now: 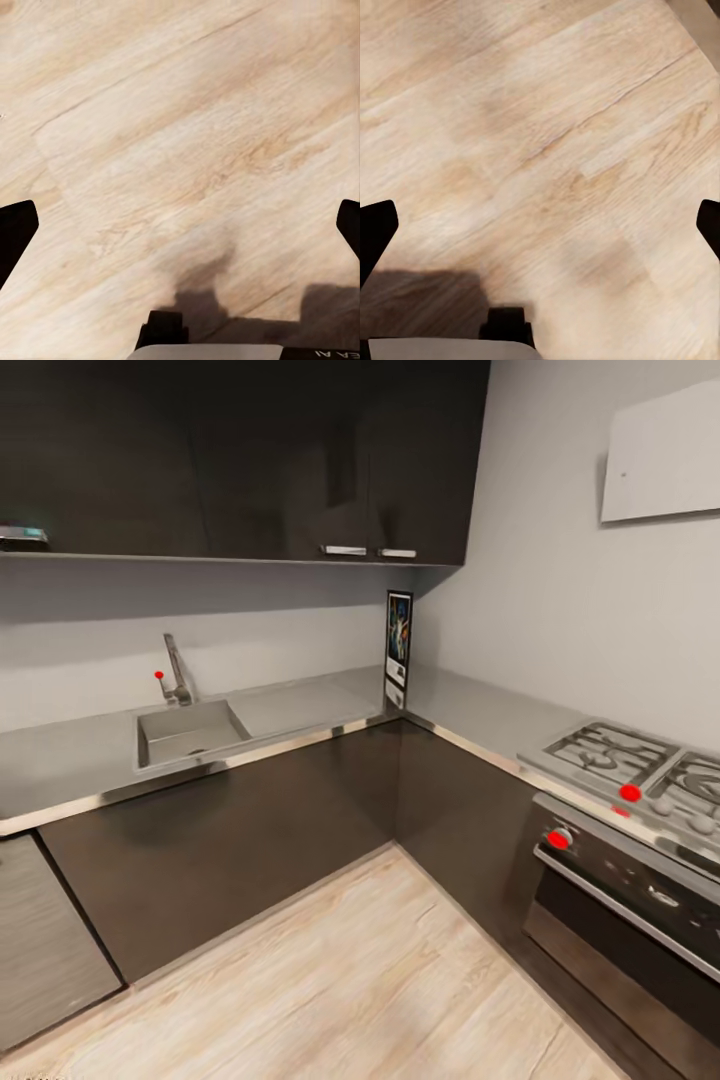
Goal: Pick up the poster from the kitchen countertop and hang it on one of the wall nails in the kitchen.
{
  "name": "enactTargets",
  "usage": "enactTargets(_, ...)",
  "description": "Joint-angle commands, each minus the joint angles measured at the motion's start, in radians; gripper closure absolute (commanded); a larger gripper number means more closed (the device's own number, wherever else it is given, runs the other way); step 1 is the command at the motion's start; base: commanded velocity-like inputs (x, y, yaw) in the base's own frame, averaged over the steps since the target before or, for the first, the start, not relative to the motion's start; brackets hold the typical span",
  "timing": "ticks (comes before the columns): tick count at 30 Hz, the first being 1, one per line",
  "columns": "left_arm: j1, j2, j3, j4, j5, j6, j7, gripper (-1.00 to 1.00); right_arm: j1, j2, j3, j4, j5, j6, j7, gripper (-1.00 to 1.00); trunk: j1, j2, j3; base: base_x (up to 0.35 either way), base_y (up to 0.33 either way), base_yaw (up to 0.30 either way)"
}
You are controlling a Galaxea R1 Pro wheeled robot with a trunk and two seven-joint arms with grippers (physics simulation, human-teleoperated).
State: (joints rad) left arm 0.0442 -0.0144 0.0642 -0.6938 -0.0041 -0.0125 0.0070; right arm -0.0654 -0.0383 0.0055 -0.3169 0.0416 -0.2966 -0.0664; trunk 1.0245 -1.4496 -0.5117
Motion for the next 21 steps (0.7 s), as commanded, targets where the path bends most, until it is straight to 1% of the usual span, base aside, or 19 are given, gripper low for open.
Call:
enactTargets(1, 0.000, -0.001, 0.003, -0.002, 0.000, -0.001, 0.001, -1.00, -0.001, 0.000, 0.001, 0.001, 0.004, -0.003, -0.004, -1.00, 0.001, 0.000, -0.001, 0.294, -0.191, 0.292)
enactTargets(4, 0.000, -0.001, 0.003, -0.002, 0.000, -0.001, 0.001, -1.00, -0.001, -0.001, 0.001, 0.001, 0.004, -0.002, -0.003, -1.00, 0.001, 0.000, -0.001, 0.294, -0.191, 0.174)
enactTargets(10, 0.000, 0.001, 0.005, -0.003, 0.000, -0.001, 0.001, -1.00, -0.001, -0.006, 0.000, 0.001, 0.005, -0.001, -0.001, -1.00, 0.001, 0.000, -0.001, 0.296, -0.175, 0.016)
enactTargets(17, 0.000, 0.004, 0.033, -0.003, 0.000, -0.001, 0.000, -1.00, -0.001, -0.006, -0.002, 0.000, 0.005, 0.000, -0.001, -1.00, 0.001, 0.000, -0.001, 0.301, -0.156, 0.002)
enactTargets(21, 0.000, 0.005, 0.036, -0.003, 0.000, -0.001, -0.001, -1.00, -0.001, -0.006, -0.003, 0.000, 0.005, 0.000, -0.001, -1.00, 0.001, 0.000, -0.001, 0.313, -0.122, 0.000)
